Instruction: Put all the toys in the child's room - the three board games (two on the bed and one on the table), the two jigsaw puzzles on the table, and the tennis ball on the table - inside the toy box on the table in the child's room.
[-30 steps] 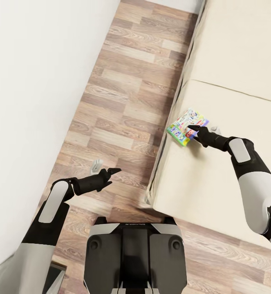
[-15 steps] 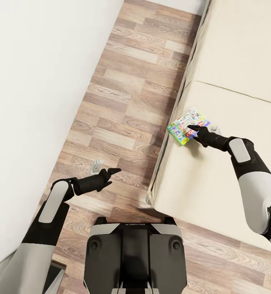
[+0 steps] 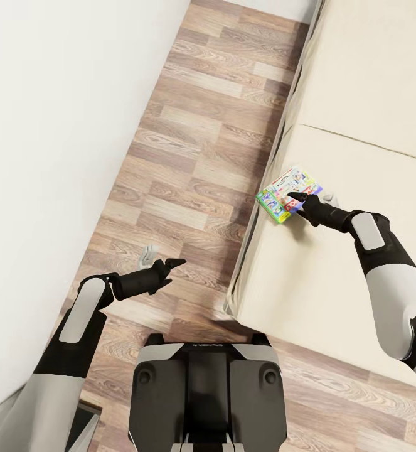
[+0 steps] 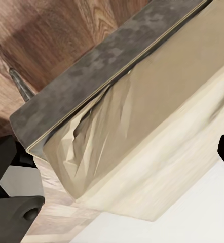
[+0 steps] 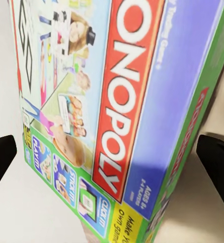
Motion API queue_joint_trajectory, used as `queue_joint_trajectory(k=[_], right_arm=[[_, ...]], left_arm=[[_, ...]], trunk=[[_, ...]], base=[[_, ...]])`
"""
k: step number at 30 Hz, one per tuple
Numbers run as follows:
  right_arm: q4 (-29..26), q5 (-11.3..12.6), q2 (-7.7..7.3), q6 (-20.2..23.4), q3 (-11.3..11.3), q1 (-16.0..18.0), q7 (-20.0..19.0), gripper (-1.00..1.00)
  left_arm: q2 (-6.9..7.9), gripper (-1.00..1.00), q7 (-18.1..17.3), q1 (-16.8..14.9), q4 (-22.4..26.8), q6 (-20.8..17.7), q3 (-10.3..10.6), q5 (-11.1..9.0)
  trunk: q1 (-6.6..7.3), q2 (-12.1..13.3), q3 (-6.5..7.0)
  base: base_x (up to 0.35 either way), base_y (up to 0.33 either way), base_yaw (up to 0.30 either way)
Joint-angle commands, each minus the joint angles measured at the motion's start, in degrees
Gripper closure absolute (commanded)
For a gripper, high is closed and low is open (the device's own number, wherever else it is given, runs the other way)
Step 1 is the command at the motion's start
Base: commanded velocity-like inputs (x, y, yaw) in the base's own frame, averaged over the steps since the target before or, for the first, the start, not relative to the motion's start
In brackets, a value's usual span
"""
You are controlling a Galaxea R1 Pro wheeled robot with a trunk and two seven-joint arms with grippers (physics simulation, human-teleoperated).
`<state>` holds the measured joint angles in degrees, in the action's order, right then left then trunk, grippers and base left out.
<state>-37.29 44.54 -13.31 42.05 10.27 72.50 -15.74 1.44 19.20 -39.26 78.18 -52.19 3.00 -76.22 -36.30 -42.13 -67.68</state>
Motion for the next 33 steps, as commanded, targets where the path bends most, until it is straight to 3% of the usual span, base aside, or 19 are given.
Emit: queue_joint_trajectory(k=[1,33], right_arm=[[0.05,-0.59,0.02,0.31,0.16,0.03,-0.11,-1.00],[0.03,-0.59,-0.37,0.32,0.19,0.01,-0.14,-1.00]], left_arm=[[0.04,-1.00,0.57,-0.02,0.05,-0.02,0.08,-0.60],[0.05,-1.00,0.57,-0.02,0.05,-0.02,0.08,-0.60]], trunk=[[-0.03,-0.04,-0.03],[-0.03,-0.04,-0.03]], base=[[0.000,0.000,0.023],[0.000,0.000,0.049]])
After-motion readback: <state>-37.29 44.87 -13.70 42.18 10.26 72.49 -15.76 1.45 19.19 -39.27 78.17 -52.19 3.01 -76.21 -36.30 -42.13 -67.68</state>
